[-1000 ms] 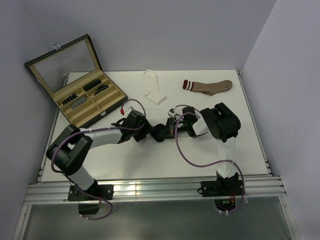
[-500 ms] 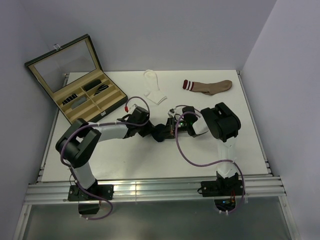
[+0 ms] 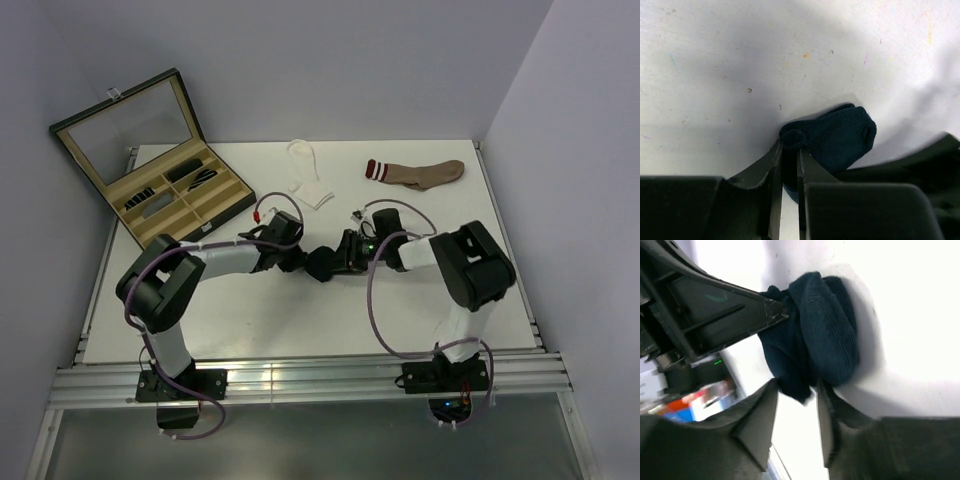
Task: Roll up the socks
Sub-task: Roll the sock at the center of the board.
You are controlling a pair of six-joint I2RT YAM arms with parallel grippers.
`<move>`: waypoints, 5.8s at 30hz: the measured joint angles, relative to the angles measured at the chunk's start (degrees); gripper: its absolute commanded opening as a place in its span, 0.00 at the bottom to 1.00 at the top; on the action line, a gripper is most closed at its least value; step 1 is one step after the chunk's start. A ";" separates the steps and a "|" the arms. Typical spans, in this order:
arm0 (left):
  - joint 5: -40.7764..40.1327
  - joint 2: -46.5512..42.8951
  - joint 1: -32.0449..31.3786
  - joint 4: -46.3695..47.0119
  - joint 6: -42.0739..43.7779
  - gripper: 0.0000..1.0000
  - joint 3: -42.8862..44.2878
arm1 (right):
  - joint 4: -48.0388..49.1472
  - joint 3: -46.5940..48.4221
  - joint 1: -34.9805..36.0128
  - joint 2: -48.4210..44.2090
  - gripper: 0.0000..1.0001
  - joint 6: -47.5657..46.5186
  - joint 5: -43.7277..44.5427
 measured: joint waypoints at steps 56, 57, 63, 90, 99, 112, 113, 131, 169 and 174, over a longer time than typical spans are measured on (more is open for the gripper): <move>0.61 0.74 1.75 -10.47 2.71 0.50 5.20 | -12.85 3.08 31.19 -9.35 0.00 -27.36 56.74; 0.70 0.20 2.01 -10.23 2.38 0.53 4.55 | -12.94 3.06 29.70 -9.60 0.00 -26.86 54.29; 1.09 -2.67 2.95 -8.66 1.01 0.66 1.46 | -12.70 2.58 21.73 -9.92 0.00 -23.74 39.36; 1.31 -12.07 0.66 7.45 -1.53 0.74 -11.85 | 14.67 -2.12 0.52 8.83 0.00 4.48 -10.71; 1.33 -6.38 -0.50 7.48 -0.94 0.59 -8.35 | 12.57 -0.96 0.37 9.18 0.00 5.11 -11.10; 1.33 -2.12 -0.90 5.75 -0.50 0.00 -4.39 | 11.28 -0.94 0.13 8.57 0.25 4.79 -10.75; 1.31 -2.12 -0.96 5.25 -0.46 0.00 -4.17 | 10.47 -1.09 0.13 7.72 0.31 3.93 -10.12; -0.26 -0.31 -1.40 -8.57 3.80 0.00 3.80 | -9.16 -4.52 18.67 -23.96 0.52 -19.41 36.20; -0.90 -3.08 -0.22 -8.59 5.03 0.62 1.92 | -10.60 1.38 24.39 -10.51 0.00 -27.32 44.26; -1.38 -6.16 -0.22 -7.23 3.96 0.75 -0.81 | -11.43 2.43 18.84 -9.14 0.00 -25.24 32.72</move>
